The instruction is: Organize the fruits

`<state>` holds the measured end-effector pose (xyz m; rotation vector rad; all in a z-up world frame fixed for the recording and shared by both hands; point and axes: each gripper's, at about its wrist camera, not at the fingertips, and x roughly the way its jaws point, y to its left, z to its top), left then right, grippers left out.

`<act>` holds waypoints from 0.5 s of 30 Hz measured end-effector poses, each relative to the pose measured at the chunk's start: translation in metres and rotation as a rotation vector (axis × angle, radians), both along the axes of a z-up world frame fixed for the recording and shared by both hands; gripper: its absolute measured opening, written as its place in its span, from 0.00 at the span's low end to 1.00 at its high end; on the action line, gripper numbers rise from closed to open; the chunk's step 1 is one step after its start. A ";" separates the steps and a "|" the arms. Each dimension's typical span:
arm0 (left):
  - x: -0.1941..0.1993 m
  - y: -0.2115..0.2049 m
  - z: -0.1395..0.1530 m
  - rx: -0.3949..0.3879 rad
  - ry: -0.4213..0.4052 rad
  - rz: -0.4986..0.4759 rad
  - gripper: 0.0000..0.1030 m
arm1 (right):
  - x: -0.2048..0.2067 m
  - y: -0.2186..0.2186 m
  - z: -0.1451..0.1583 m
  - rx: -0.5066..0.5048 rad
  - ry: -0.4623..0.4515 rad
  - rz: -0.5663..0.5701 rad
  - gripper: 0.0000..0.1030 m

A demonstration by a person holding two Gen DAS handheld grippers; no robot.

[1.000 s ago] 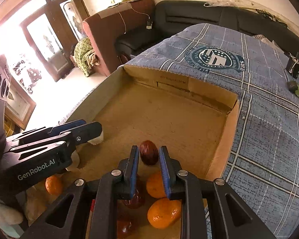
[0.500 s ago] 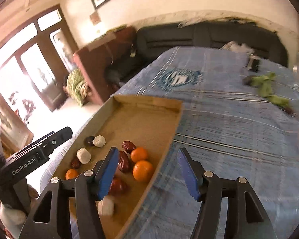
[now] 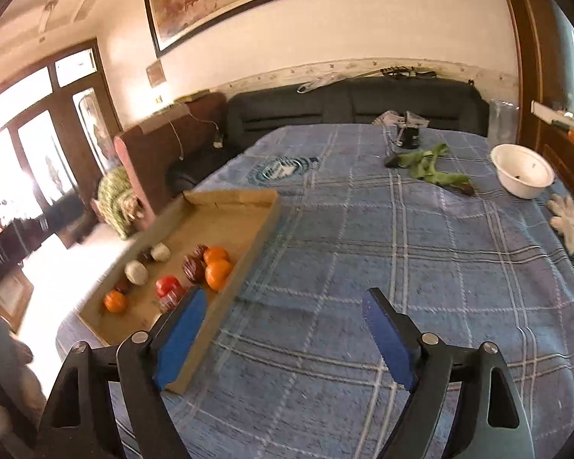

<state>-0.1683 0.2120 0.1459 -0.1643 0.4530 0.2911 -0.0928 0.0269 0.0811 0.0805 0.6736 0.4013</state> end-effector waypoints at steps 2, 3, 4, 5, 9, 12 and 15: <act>0.000 -0.009 -0.001 0.018 0.013 -0.006 0.97 | -0.002 -0.002 -0.006 -0.015 0.007 -0.011 0.86; 0.001 -0.012 -0.003 0.029 0.021 -0.007 0.97 | -0.003 -0.004 -0.008 -0.013 0.009 -0.015 0.87; 0.001 -0.015 -0.004 0.038 0.027 -0.008 0.97 | -0.004 -0.007 -0.009 -0.012 0.009 -0.019 0.88; 0.002 -0.019 -0.007 0.047 0.035 -0.010 0.97 | -0.006 -0.009 -0.010 -0.012 0.008 -0.024 0.89; 0.009 -0.024 -0.016 0.044 0.081 -0.032 0.97 | -0.005 -0.014 -0.013 -0.022 0.006 -0.049 0.91; 0.013 -0.024 -0.023 0.042 0.107 -0.038 0.97 | -0.002 -0.014 -0.017 -0.018 0.028 -0.049 0.91; 0.014 -0.022 -0.029 0.044 0.123 -0.035 0.97 | -0.001 -0.011 -0.021 -0.030 0.035 -0.046 0.91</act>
